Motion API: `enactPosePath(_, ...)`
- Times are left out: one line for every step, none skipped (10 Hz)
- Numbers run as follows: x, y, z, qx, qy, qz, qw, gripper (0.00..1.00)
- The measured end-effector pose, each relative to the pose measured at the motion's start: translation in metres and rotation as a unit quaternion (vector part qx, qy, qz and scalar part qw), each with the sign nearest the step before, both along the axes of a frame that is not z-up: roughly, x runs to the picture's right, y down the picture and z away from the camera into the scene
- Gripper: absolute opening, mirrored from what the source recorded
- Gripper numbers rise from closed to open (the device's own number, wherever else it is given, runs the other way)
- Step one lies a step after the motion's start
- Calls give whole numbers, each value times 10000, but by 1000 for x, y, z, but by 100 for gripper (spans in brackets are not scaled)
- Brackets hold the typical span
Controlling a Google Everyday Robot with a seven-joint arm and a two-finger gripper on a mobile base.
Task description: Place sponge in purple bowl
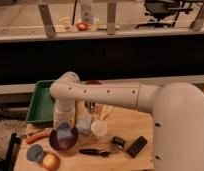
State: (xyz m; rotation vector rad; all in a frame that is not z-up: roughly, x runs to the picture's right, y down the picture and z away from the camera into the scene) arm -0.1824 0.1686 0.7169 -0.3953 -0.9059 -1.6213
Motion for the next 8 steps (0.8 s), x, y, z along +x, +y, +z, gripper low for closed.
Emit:
enactPosePath(1,-1,0,-13,-11,21,10000,23)
enactPosePath(1,-1,1,-29,-26,31,10000,32)
enactPosePath(0,-1,1,-49,-55,36,10000,44)
enactPosePath(0,-1,2,-68,-75,42,9999,52)
enactPosePath(0,-1,3,-82,-96,58,9999,65)
enactPosePath(0,-2,3,-86,-107,71,9999,72)
enactPosePath(0,-1,4,-98,-118,78,9999,78)
enactPosePath(-1,0,4,-108,-130,93,9998,80)
